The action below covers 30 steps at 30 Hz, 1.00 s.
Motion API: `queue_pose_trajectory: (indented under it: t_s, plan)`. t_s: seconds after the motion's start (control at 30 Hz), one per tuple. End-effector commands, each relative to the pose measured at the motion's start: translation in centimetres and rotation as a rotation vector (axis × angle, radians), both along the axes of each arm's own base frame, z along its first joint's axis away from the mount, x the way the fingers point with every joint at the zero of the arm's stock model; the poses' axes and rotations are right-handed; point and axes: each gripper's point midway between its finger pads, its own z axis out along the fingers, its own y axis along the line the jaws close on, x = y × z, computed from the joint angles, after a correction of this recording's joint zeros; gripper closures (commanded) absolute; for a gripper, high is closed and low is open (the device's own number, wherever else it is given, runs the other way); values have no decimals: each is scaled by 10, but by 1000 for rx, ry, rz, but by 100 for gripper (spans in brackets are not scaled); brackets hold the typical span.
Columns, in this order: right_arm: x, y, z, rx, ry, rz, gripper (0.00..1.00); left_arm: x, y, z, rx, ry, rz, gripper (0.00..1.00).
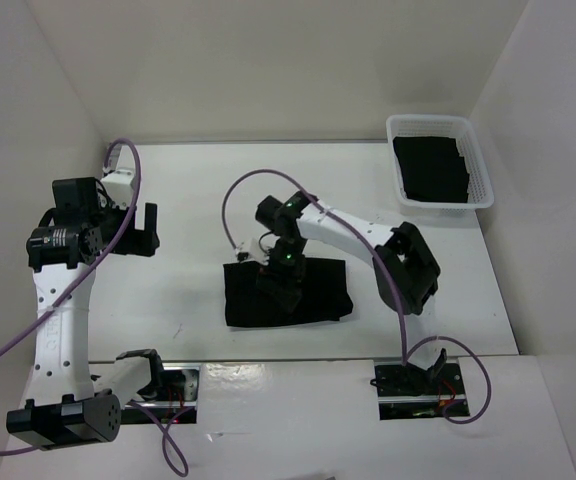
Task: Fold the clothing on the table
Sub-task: Fold the skirt
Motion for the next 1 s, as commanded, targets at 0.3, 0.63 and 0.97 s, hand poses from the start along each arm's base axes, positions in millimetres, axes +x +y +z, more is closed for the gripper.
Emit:
queue_pose_trajectory:
  t_s: [0.3,0.63,0.97]
  plan:
    - [78,-32,-38,-130,-204,-423,2,7,3,-1,3,-9,3,1]
    - [72,-20,-91,-231,-187,-509,2,3,13,-7,40,10,53,1]
    - [47,-9,-107,-264,-220,-459,1,6,20,-14,58,33,84,1]
